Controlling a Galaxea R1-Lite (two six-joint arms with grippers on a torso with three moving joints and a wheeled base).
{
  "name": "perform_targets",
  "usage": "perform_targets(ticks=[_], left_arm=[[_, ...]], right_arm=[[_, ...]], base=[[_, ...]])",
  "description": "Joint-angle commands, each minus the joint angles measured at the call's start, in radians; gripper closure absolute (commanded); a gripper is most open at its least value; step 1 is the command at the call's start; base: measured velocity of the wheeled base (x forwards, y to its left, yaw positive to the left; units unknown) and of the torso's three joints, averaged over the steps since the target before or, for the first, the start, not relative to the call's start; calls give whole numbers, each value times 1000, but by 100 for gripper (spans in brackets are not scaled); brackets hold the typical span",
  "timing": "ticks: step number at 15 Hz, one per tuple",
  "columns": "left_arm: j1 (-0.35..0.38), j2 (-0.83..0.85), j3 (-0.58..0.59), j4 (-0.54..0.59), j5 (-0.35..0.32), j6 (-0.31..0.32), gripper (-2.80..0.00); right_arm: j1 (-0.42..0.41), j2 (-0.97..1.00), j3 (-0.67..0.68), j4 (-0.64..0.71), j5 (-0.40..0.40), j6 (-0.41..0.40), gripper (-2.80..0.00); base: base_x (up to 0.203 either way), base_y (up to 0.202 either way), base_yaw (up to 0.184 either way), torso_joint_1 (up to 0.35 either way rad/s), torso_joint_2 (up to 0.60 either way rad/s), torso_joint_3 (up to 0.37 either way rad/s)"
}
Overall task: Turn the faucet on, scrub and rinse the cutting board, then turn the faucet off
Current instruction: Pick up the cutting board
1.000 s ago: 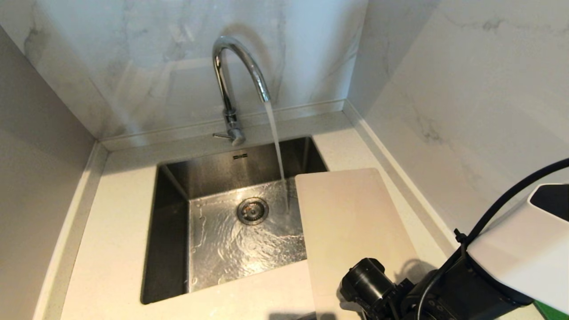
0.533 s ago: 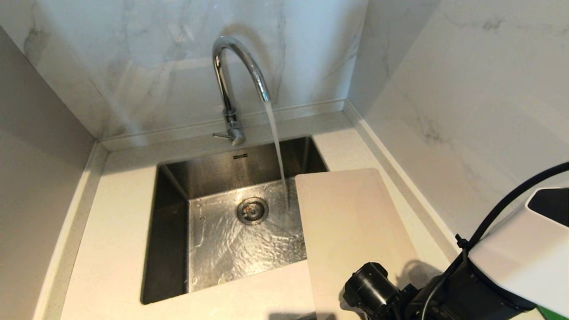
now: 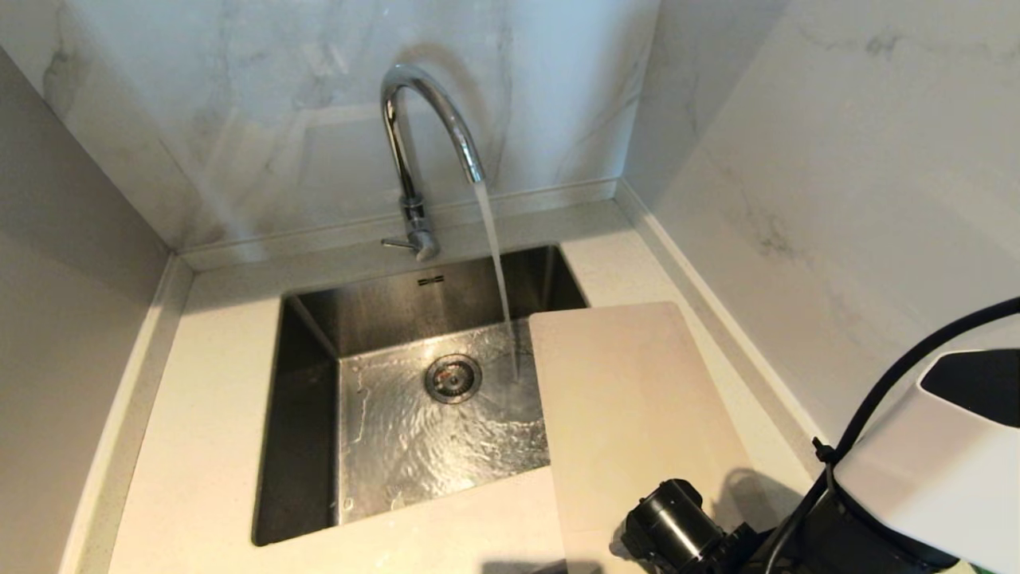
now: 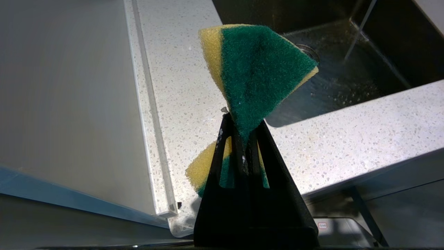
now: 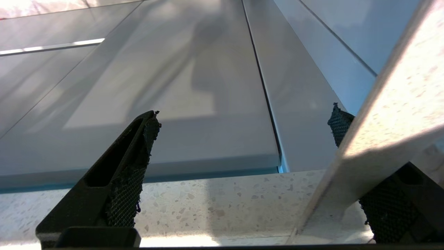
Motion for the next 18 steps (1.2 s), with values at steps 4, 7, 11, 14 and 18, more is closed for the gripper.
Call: perform_targets(ticks=[4, 7, 11, 14, 18], left_arm=[[0, -3, 3, 0, 0, -1, 0], [0, -2, 3, 0, 0, -1, 0], [0, -2, 3, 0, 0, -1, 0], [0, -3, 3, 0, 0, -1, 0], [0, -3, 3, 0, 0, -1, 0]], right_arm=[[0, 22, 23, -31, -4, -7, -280], [1, 31, 12, -32, -8, -10, -280], [7, 30, 29, -31, -14, -27, -280], [8, 43, 26, -33, -28, -28, -280], [8, 59, 23, -33, -28, -31, -280]], base=[[0, 0, 0, 0, 0, 0], [0, 0, 0, 0, 0, 0], [0, 0, 0, 0, 0, 0], [0, 0, 0, 0, 0, 0], [0, 0, 0, 0, 0, 0]])
